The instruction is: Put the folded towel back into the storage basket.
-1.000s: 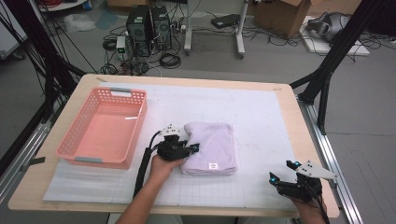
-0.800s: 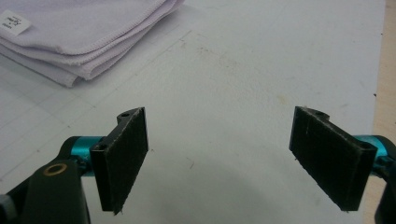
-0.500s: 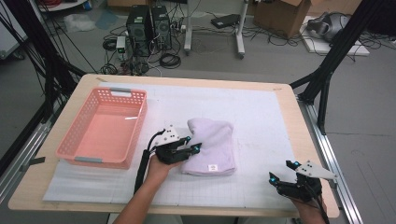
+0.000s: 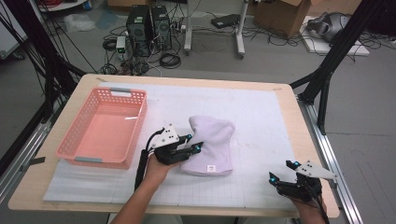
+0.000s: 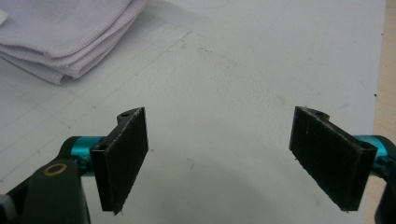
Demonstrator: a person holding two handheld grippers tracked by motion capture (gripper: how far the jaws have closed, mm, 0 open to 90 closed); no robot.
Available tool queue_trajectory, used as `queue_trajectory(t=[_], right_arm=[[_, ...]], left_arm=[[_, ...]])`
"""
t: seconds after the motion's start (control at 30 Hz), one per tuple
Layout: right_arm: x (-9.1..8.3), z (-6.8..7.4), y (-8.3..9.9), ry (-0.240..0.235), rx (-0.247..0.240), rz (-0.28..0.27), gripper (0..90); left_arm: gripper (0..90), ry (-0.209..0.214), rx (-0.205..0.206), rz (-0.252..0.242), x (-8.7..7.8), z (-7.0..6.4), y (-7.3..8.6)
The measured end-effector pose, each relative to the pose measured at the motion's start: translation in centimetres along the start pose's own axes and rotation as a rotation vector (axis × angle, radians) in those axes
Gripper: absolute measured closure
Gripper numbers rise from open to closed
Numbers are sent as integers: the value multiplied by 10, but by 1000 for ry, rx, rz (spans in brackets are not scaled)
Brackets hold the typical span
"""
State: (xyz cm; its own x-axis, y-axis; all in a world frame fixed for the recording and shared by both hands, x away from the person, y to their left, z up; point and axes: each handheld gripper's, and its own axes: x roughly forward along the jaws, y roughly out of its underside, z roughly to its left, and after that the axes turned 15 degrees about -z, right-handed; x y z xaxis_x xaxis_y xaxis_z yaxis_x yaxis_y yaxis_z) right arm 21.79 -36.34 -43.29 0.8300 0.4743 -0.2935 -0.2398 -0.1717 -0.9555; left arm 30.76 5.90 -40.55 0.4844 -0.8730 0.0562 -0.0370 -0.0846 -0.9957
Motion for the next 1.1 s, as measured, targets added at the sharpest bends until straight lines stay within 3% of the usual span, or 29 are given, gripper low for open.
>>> queue_trajectory(t=[0.13, 0.4, 0.63, 1.1], right_arm=[[0, 0, 0, 0, 1, 0, 187], [0, 0, 0, -1, -1, -2, 187], [0, 1, -1, -2, 5, -5, 187], [1, 1, -1, -3, 3, -6, 187]], left_arm=[[696, 17, 14, -41, -3, -4, -11], [698, 31, 44, -79, -11, -8, -31], [699, 15, 52, -125, -23, -6, -46], [699, -19, 56, -156, -48, 4, -68]])
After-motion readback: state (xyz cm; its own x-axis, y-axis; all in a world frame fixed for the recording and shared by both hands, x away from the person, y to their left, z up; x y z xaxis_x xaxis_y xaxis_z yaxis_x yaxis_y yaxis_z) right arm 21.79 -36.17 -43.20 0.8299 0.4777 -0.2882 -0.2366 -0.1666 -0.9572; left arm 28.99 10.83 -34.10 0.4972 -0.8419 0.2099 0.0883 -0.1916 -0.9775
